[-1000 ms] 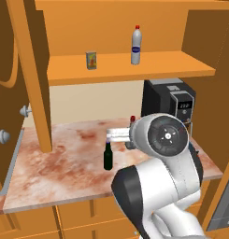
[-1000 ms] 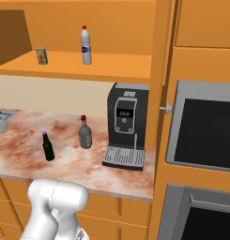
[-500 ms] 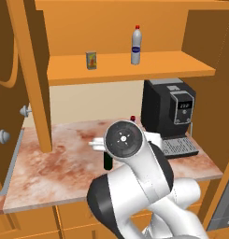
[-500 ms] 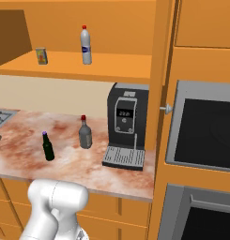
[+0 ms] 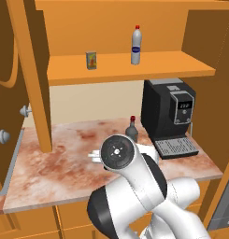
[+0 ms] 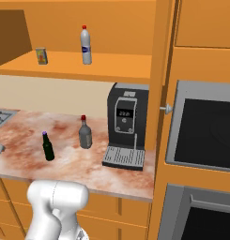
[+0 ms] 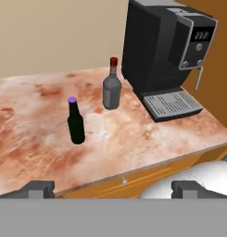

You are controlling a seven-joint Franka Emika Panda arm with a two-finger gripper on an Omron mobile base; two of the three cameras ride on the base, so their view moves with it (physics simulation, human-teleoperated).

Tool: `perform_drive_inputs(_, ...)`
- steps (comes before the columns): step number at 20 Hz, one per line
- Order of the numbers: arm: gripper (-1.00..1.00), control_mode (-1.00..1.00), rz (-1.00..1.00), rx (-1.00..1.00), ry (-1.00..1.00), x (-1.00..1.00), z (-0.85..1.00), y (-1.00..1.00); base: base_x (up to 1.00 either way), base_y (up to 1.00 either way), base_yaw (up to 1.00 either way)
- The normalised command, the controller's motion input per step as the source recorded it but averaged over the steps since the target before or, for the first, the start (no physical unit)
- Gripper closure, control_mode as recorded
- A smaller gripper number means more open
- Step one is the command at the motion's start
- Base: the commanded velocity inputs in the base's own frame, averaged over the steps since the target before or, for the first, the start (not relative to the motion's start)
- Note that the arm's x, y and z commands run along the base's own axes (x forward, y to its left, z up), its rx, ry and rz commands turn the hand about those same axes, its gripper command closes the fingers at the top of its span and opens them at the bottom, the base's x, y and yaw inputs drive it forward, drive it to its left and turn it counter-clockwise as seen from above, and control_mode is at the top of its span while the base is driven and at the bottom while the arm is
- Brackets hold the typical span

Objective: Sort all alcoholic drinks to one cabinet, and non-alcoholic drinks to the other.

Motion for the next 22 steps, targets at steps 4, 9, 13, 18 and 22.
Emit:
perform_drive_inputs(4, -1.0, -1.0, 0.0, 0.0, 0.0, 0.21, -0.21, 0.01, 0.0, 0.0, 0.0)
perform_drive_inputs(9, -1.0, -1.0, -0.08, 0.0, 0.0, 0.31, -0.08, 0.12, 0.0, 0.0, 0.0)
perform_drive_inputs(13, -1.0, -1.0, -0.13, 0.0, 0.0, 0.28, -0.1, 0.14, 0.0, 0.0, 0.0)
perform_drive_inputs(18, -1.0, -1.0, -0.12, 0.0, 0.0, 0.26, -0.15, 0.14, 0.0, 0.0, 0.0)
perform_drive_inputs(22, -1.0, -1.0, -0.07, 0.0, 0.0, 0.2, -0.18, 0.02, 0.0, 0.0, 0.0)
